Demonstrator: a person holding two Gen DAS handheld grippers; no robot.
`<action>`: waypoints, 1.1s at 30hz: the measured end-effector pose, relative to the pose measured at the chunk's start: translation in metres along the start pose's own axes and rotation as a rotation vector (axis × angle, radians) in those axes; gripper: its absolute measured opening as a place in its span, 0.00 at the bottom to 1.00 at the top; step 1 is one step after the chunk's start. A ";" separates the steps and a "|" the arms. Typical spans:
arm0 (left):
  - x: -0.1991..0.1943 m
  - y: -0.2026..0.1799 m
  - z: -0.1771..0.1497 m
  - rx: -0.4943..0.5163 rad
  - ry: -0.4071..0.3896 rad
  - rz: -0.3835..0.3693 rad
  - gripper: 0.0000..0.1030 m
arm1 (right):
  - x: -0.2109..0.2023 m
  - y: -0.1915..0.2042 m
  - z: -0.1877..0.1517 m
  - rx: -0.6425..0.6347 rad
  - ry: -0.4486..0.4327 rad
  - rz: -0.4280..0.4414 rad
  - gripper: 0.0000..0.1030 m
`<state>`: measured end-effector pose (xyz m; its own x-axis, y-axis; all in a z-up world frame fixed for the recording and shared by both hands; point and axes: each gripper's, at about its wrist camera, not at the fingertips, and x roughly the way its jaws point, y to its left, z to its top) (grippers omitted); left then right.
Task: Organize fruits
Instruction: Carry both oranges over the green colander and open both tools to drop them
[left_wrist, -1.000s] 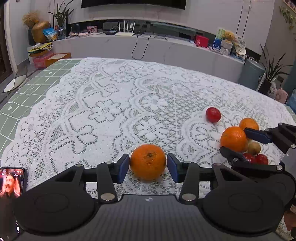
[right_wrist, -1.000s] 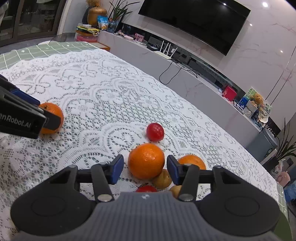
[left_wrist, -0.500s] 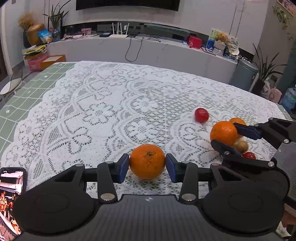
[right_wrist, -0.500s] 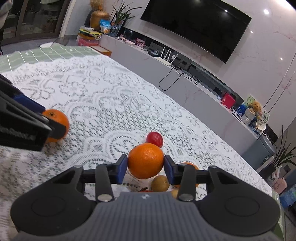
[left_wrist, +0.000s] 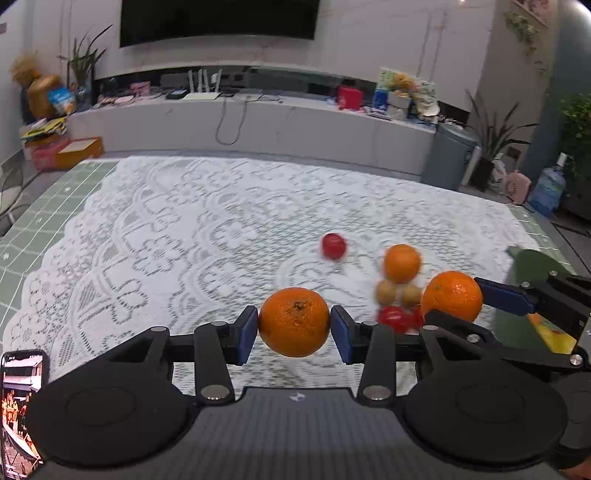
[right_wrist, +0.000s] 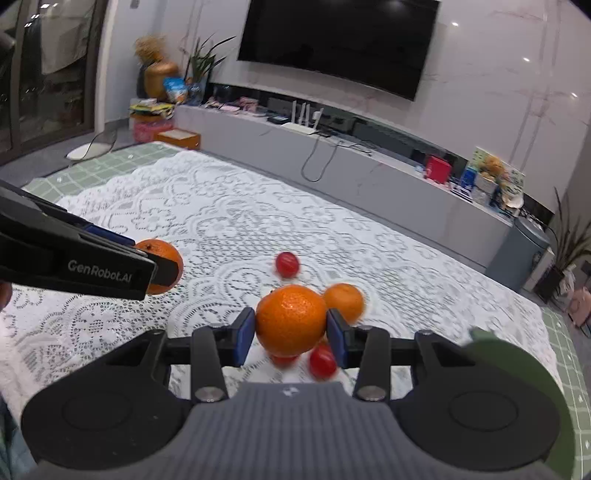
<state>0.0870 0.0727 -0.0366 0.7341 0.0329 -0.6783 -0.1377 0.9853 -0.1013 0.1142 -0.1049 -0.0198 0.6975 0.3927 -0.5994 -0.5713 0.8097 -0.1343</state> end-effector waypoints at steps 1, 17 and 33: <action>-0.002 -0.004 0.001 0.008 -0.004 -0.007 0.47 | -0.007 -0.004 -0.002 0.015 -0.004 -0.005 0.38; -0.021 -0.092 0.003 0.177 -0.016 -0.186 0.47 | -0.078 -0.069 -0.036 0.156 -0.017 -0.120 0.38; -0.001 -0.189 0.020 0.341 0.002 -0.343 0.47 | -0.077 -0.145 -0.058 0.217 0.104 -0.245 0.38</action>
<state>0.1255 -0.1104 -0.0026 0.6976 -0.3033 -0.6492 0.3377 0.9382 -0.0754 0.1183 -0.2781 0.0000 0.7482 0.1375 -0.6491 -0.2789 0.9528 -0.1196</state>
